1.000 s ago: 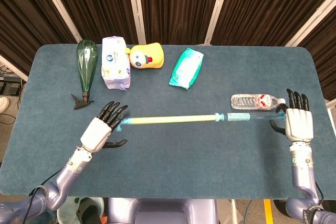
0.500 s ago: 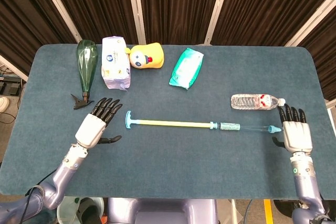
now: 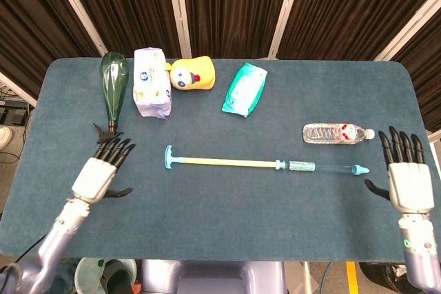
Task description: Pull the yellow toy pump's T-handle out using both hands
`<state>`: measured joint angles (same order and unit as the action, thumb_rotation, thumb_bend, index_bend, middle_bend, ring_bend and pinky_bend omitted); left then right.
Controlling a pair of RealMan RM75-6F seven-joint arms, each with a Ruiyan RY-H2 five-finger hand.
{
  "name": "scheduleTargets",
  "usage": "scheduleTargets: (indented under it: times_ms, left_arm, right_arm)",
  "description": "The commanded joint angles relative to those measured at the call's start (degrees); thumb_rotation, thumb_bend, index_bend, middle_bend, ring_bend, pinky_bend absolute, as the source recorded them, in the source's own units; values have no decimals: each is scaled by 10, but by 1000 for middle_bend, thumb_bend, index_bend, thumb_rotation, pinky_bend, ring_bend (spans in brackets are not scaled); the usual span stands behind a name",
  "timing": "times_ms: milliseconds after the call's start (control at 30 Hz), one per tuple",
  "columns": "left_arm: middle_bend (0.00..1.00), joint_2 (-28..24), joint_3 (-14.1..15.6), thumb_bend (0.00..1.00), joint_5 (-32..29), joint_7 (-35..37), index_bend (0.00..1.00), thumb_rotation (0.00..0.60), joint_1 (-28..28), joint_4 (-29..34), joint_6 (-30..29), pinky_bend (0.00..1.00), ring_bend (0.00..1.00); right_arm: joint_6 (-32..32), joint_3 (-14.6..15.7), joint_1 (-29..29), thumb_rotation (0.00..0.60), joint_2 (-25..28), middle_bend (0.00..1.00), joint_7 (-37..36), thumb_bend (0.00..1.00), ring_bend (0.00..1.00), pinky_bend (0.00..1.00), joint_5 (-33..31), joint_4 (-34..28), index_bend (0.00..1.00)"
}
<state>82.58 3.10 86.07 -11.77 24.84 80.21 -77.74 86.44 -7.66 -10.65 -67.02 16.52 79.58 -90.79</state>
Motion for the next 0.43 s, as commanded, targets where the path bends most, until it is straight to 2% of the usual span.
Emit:
scheduleTargets:
  times_ms: [33, 133, 267, 433]
  left_arm:
    - [2, -79, 12, 48, -73, -97, 0, 600, -70, 129, -22, 62, 2]
    - [0, -74, 15, 47, -53, -66, 0, 600, -86, 118, -46, 62, 0]
    - [0, -71, 12, 47, -20, -23, 0, 600, -86, 87, -50, 62, 0]
    - [0, -39, 7, 48, 63, 37, 0, 600, -90, 0, -114, 61, 0]
  right_arm:
    - [8, 24, 27, 600, 12, 0, -30, 18, 0, 0, 7, -5, 0]
    - [-17, 40, 27, 600, 12, 0, -46, 6, 0, 0, 11, 10, 0]
    - [-26, 39, 24, 600, 5, 0, -54, 0, 0, 0, 14, 16, 0]
    - [-37, 36, 21, 600, -5, 0, -46, 0, 0, 0, 7, 21, 0]
